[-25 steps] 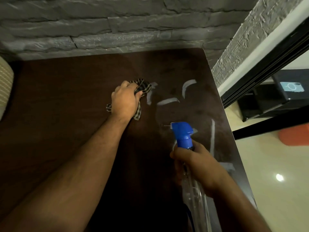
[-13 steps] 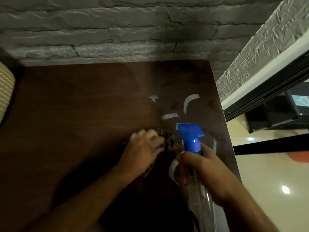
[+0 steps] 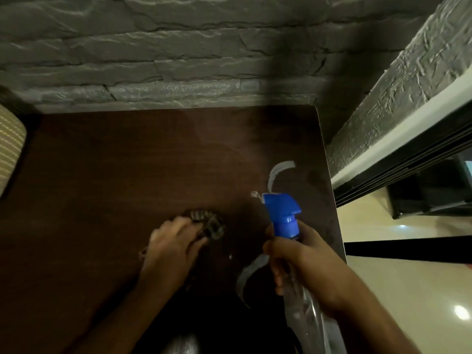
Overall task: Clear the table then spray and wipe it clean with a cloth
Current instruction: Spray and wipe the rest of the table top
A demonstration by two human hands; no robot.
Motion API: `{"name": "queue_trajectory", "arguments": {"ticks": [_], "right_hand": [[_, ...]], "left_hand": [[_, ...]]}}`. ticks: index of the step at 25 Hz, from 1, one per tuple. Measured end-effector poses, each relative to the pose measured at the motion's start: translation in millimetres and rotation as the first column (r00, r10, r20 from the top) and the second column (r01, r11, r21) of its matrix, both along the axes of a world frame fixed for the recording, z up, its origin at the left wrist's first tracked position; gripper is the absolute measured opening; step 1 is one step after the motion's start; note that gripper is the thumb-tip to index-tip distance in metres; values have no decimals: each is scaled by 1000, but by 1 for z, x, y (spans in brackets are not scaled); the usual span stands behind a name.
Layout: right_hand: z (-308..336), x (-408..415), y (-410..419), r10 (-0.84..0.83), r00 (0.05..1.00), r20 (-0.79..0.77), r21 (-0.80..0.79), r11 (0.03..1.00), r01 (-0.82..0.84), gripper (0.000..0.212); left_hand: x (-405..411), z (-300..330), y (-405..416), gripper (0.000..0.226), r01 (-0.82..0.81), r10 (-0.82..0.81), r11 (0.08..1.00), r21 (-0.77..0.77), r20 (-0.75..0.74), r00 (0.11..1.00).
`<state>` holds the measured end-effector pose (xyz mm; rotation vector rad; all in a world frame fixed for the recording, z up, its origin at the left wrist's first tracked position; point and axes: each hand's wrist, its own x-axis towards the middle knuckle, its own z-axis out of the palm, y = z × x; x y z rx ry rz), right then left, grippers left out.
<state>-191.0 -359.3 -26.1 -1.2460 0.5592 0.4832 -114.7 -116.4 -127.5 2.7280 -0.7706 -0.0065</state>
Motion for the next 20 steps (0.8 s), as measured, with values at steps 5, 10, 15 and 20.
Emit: {"name": "queue_trajectory", "arguments": {"ticks": [5,10,15,20], "right_hand": [[-5,29,11,72,997,28,8,997,-72,37],[2,88,18,76,995,66,-17,997,-75,36],[14,137,11,79,994,73,-96,993,-72,25],[23,160,7,36,989,144,-107,994,-20,19]], "left_hand": [[159,1,-46,28,-354,351,934,55,60,935],[212,0,-72,33,-386,385,921,49,34,922],[239,7,-71,39,-446,446,890,96,20,895],[258,8,-79,38,-524,533,832,184,2,846]]}}
